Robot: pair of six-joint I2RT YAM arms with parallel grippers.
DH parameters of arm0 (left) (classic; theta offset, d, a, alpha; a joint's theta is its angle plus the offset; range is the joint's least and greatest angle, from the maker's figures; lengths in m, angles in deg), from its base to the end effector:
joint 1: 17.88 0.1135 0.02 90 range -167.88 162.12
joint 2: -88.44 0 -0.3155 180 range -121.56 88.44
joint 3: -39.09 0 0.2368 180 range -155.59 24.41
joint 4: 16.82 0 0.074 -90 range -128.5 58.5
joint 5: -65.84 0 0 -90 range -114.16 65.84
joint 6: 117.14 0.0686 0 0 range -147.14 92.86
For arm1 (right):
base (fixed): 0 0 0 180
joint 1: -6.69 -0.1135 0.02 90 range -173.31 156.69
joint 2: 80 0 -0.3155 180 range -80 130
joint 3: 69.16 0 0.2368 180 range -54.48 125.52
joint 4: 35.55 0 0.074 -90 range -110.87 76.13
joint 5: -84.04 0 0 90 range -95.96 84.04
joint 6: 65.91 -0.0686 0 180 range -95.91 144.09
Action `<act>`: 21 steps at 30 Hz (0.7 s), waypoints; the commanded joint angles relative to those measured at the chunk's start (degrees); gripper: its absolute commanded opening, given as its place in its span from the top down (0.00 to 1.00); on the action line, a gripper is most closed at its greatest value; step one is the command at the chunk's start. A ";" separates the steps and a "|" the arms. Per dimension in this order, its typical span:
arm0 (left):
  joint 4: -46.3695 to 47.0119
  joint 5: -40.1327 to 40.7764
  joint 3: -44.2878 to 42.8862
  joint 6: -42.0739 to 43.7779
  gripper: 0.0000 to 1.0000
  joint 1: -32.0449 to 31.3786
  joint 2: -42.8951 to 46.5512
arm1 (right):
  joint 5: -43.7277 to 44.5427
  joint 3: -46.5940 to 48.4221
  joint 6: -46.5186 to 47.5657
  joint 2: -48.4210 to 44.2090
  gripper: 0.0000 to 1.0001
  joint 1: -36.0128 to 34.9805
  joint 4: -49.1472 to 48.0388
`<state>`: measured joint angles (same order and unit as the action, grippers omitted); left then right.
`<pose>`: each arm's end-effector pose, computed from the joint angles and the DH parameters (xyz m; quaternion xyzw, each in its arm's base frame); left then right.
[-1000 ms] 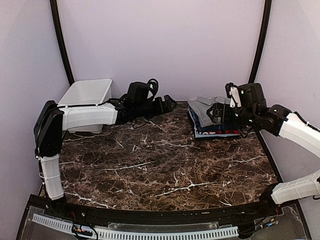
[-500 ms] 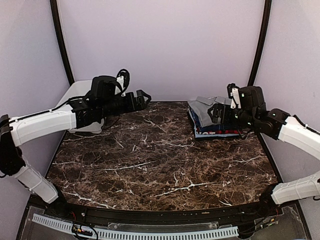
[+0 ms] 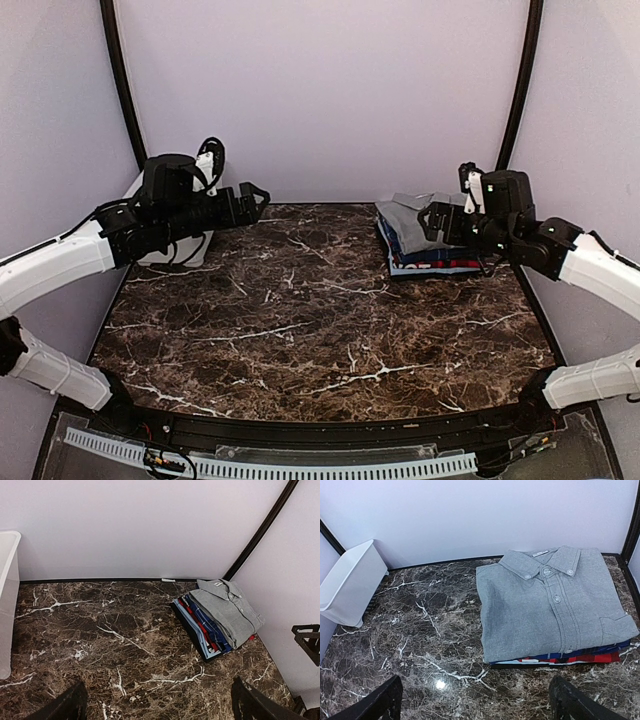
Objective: Fold and stack the long sleeve shirts
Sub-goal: Reset both arms
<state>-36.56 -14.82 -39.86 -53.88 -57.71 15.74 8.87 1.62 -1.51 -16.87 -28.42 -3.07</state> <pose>0.2370 -0.1832 0.4075 0.0391 0.7833 -0.2852 0.5510 0.2060 0.1234 0.3675 0.0000 0.8384 0.1760 0.5158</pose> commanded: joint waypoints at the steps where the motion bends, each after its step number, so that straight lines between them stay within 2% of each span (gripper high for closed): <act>1: -1.62 0.69 1.26 1.43 0.01 0.69 2.25 | 1.23 -0.10 -0.49 -1.26 0.01 0.23 -2.21; 21: -0.98 1.56 0.89 1.61 0.01 1.16 3.20 | 0.86 0.81 0.45 -1.70 0.01 0.22 -0.84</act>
<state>-37.61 -13.99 -39.27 -53.20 -56.97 17.07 9.25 1.64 -1.47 -17.22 -28.42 -2.94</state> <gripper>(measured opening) 0.989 0.986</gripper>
